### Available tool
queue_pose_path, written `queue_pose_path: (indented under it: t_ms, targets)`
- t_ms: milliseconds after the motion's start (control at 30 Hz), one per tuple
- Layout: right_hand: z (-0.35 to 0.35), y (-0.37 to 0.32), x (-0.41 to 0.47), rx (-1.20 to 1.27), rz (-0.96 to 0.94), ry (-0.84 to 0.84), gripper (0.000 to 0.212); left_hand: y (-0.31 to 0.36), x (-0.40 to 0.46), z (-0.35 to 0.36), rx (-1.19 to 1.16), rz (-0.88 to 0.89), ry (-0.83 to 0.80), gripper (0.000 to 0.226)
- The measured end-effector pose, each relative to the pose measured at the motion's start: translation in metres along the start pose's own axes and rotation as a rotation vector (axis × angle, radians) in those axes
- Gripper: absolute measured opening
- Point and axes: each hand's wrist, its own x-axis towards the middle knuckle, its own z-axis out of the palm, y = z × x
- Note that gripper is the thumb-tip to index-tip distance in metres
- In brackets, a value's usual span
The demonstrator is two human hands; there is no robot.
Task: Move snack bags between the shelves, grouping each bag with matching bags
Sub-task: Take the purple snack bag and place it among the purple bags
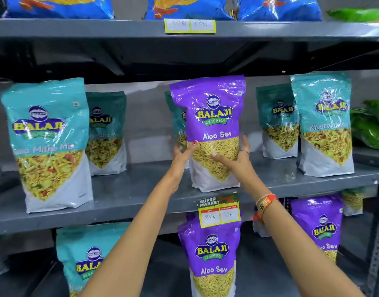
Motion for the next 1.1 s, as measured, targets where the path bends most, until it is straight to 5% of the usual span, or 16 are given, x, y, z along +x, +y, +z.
queue_pose_path:
  t_ms: [100,300,633,900,1100]
  targets:
    - [-0.002,0.007,0.008,0.171,0.125,-0.043,0.099,-0.008,0.012,-0.002,0.014,-0.038,-0.135,0.092]
    - [-0.002,0.008,0.010,0.192,0.118,0.010,0.060,-0.017,0.012,-0.001,0.005,0.035,-0.187,0.058]
    - [0.018,-0.025,-0.037,0.240,0.084,-0.007,0.098,0.008,-0.053,-0.026,0.035,0.128,-0.051,0.024]
    - [0.055,-0.051,-0.121,0.286,0.053,-0.087,0.084,0.005,-0.150,-0.063,-0.052,0.229,0.121,0.040]
    - [0.089,-0.008,-0.189,0.272,0.161,-0.136,0.087,-0.036,-0.209,-0.110,0.084,0.089,0.134,0.052]
